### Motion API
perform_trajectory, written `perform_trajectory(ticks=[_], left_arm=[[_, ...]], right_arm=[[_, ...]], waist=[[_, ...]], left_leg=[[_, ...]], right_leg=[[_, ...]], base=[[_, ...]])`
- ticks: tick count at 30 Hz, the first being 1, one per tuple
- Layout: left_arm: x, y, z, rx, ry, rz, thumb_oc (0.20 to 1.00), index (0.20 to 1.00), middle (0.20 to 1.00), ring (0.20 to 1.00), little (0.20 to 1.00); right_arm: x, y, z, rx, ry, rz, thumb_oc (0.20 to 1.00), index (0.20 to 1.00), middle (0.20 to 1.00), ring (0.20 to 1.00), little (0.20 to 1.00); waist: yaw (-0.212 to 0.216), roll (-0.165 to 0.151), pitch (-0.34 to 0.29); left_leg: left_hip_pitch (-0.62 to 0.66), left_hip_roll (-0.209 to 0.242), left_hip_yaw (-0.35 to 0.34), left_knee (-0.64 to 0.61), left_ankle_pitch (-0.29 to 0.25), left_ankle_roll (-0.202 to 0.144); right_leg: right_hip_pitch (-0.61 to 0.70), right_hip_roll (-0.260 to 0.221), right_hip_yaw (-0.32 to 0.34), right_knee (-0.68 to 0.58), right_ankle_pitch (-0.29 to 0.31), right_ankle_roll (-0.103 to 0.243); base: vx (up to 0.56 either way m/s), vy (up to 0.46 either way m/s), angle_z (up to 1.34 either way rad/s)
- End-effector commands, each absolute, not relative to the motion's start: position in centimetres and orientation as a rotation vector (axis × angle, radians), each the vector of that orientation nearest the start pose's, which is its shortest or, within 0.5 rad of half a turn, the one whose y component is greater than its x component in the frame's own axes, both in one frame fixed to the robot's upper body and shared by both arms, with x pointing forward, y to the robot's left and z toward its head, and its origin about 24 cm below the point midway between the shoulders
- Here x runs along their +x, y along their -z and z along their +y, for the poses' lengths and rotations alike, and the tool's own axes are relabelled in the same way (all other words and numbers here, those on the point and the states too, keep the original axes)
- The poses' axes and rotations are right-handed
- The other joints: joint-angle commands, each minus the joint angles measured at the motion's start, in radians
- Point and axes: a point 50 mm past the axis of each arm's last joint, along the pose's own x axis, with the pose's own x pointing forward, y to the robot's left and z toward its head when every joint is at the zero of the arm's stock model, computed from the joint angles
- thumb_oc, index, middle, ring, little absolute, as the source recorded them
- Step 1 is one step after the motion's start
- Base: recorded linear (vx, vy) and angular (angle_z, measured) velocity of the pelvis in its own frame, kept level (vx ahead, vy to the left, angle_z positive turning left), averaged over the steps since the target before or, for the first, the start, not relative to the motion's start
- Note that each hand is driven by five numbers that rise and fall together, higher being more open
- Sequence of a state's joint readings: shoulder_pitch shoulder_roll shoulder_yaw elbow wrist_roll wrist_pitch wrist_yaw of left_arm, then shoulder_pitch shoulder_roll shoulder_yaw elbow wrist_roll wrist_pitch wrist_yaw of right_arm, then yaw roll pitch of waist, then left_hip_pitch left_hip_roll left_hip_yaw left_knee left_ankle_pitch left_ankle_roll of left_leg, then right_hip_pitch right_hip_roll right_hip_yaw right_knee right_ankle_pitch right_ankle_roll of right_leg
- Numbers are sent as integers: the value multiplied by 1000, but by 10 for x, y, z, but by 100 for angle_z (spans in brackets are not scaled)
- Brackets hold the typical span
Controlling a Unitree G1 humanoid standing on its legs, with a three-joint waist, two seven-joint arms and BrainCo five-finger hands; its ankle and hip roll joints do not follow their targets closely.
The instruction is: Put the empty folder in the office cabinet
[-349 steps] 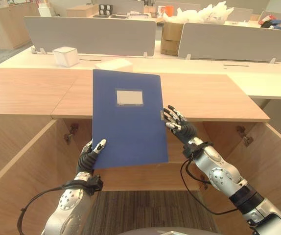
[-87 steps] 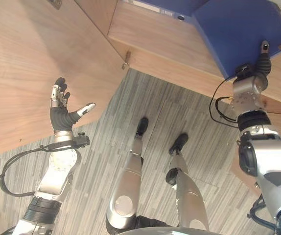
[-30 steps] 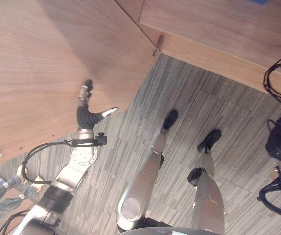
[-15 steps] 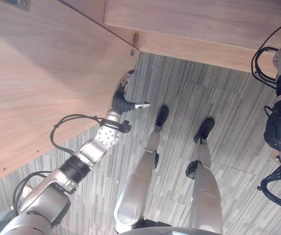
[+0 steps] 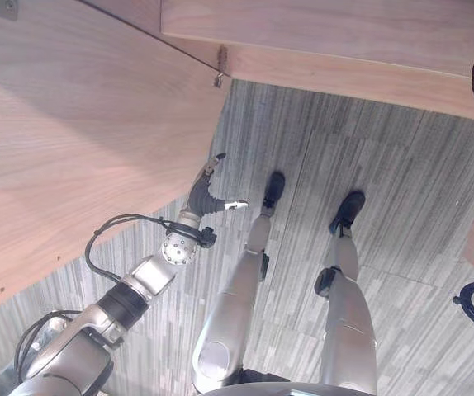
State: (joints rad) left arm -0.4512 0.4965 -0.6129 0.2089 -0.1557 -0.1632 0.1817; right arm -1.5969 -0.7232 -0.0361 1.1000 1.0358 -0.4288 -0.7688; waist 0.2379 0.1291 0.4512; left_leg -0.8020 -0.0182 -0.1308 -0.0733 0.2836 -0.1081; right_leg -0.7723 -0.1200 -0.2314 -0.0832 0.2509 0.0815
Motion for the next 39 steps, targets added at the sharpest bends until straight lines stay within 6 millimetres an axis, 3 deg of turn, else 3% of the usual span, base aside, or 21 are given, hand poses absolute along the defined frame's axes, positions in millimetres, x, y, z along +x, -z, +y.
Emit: perform_trajectory(ticks=[1, 8, 9, 10, 16, 18, 19, 28, 31, 32, 35, 36, 37, 39], left_arm=[[282, -72, 119, 365, 397, -213, 1000, 1000, 1000, 1000, 1000], [280, -82, 124, 320, 378, -244, 1000, 1000, 1000, 1000, 1000], [280, -84, 125, 320, 377, -247, 1000, 1000, 1000, 1000, 1000], [280, -84, 125, 320, 376, -247, 1000, 1000, 1000, 1000, 1000], [278, -88, 128, 295, 371, -260, 1000, 1000, 1000, 1000, 1000], [277, -88, 129, 290, 372, -255, 1000, 1000, 1000, 1000, 1000], [277, -87, 131, 304, 380, -249, 1000, 1000, 1000, 1000, 1000], [272, -87, 135, 316, 405, -238, 1000, 1000, 1000, 1000, 1000], [269, -88, 135, 305, 416, -234, 1000, 1000, 1000, 1000, 1000], [270, -89, 135, 304, 415, -236, 1000, 1000, 1000, 1000, 1000], [269, -89, 136, 291, 409, -232, 1000, 1000, 1000, 1000, 1000], [269, -89, 136, 291, 409, -234, 1000, 1000, 1000, 1000, 1000], [269, -89, 136, 291, 409, -233, 1000, 1000, 1000, 1000, 1000], [269, -90, 136, 287, 408, -233, 1000, 1000, 1000, 1000, 1000]], right_arm=[[329, -393, -342, 838, 865, -844, 200, 200, 200, 200, 200], [335, -386, -347, 825, 846, -785, 200, 200, 200, 200, 200], [336, -383, -349, 821, 850, -769, 495, 495, 495, 495, 495], [336, -384, -349, 821, 848, -769, 1000, 1000, 1000, 1000, 1000], [344, -372, -352, 756, 826, -670, 1000, 1000, 1000, 1000, 1000], [346, -362, -358, 710, 843, -586, 1000, 1000, 1000, 1000, 1000], [349, -351, -364, 622, 871, -460, 1000, 1000, 1000, 1000, 1000], [352, -359, -357, 332, 840, -308, 1000, 1000, 1000, 1000, 1000], [347, -370, -359, 333, 833, -337, 1000, 1000, 1000, 1000, 1000], [347, -371, -358, 333, 833, -339, 1000, 1000, 1000, 1000, 1000], [345, -381, -356, 337, 827, -370, 1000, 1000, 1000, 1000, 1000], [345, -382, -355, 337, 827, -371, 1000, 1000, 1000, 1000, 1000], [345, -381, -355, 337, 827, -370, 1000, 1000, 1000, 1000, 1000], [345, -385, -353, 335, 817, -381, 1000, 1000, 1000, 1000, 1000]], waist=[[27, -47, -159], [21, -66, -156], [20, -68, -155], [19, -68, -155], [8, -84, -149], [3, -91, -147], [-1, -100, -144], [12, -113, -134], [21, -116, -129], [20, -117, -136], [33, -116, -126], [32, -117, -133], [33, -116, -125], [39, -120, -130]], left_leg=[[17, 7, -12, -14, -177, -3], [14, 25, -2, -14, -177, -9], [14, 27, -1, -14, -177, -10], [14, 27, -1, -14, -177, -10], [20, 35, 5, -14, -181, -15], [22, 38, 7, -14, -181, -17], [23, 42, 8, -14, -181, -19], [40, 46, 10, -14, -177, -24], [48, 45, 3, -14, -176, -26], [56, 48, -5, -14, -197, -29], [50, 42, -1, -14, -174, -28], [57, 46, -9, -14, -195, -31], [50, 42, -2, -14, -174, -28], [55, 45, -14, -14, -194, -32]], right_leg=[[4, 4, 4, -2, -143, 80], [-7, 13, -3, 0, -145, 76], [-7, 14, -5, 0, -145, 76], [-7, 14, -6, 0, -146, 75], [-1, 18, -17, 1, -146, 72], [1, 19, -22, 1, -146, 71], [3, 19, -27, 1, -144, 69], [27, 17, -47, 2, -150, 67], [44, 12, -55, 3, -153, 67], [54, 16, -43, -2, -172, 72], [51, 9, -61, 2, -152, 67], [61, 13, -48, -2, -172, 72], [52, 8, -61, 2, -152, 67], [61, 11, -51, -2, -172, 73]], base=[[0, 0, 0], [0, 0, 0], [0, 0, 0], [5, -11, -3], [0, 0, 0], [0, 0, 0], [-4, 14, -3], [0, 0, 0], [22, -8, 0], [62, -21, 1], [-40, 23, 3], [0, 0, 0], [65, -16, 2], [30, -4, 2]])
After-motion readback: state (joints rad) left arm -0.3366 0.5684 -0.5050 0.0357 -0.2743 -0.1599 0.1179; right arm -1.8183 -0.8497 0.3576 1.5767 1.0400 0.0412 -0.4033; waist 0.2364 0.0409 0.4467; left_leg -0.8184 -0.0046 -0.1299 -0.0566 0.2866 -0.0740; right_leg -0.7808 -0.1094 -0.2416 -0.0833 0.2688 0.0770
